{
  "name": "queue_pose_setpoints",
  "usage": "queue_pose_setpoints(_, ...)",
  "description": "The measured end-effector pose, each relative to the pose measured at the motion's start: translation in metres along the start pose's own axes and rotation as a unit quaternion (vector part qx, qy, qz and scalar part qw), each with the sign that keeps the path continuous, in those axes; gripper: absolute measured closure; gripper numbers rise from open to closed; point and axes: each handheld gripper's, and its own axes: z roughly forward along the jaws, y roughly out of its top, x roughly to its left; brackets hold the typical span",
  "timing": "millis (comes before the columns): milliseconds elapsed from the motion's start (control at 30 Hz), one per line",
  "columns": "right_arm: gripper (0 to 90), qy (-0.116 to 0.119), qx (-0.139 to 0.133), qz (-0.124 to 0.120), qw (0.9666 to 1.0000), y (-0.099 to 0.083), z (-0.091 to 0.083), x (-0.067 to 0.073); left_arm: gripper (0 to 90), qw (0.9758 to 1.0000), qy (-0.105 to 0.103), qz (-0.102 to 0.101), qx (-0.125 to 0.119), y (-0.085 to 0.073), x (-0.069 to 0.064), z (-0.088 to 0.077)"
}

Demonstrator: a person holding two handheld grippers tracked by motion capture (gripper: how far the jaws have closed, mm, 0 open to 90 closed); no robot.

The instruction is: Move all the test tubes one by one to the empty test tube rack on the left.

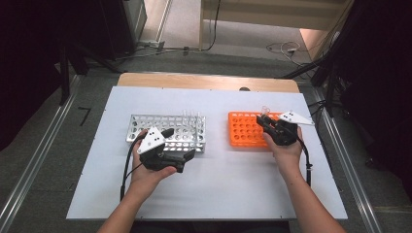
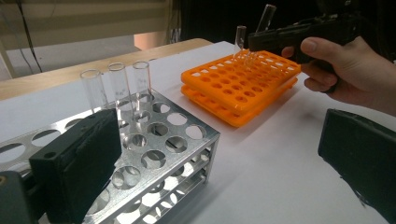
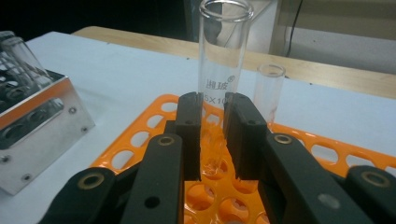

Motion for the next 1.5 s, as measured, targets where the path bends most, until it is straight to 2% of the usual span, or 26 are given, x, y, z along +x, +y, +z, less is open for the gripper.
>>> queue_pose_setpoints(400,73.7,0.035,-0.017,-0.014,0.9992,0.008,-0.027,0.015,0.0,1.0,-0.002,0.0,-0.003,0.002,-0.002,0.0)
queue_pose_setpoints(733,73.7,0.067,-0.015,-0.033,0.9971,0.004,-0.041,0.039,0.0,0.9999,-0.008,0.004,-0.006,0.004,-0.007,0.0)
queue_pose_setpoints(1200,73.7,0.111,-0.001,-0.062,0.9919,-0.002,-0.045,0.072,0.0,0.9996,-0.023,0.009,-0.012,0.011,-0.018,0.002)
queue_pose_setpoints(1400,73.7,0.133,0.009,-0.079,0.9879,-0.006,-0.041,0.089,1.2,0.9993,-0.032,0.01,-0.013,0.015,-0.024,0.004)
queue_pose_setpoints(1500,73.7,0.143,0.013,-0.089,0.9856,-0.007,-0.039,0.098,5.4,0.999,-0.04,0.015,-0.015,0.017,-0.028,0.004)
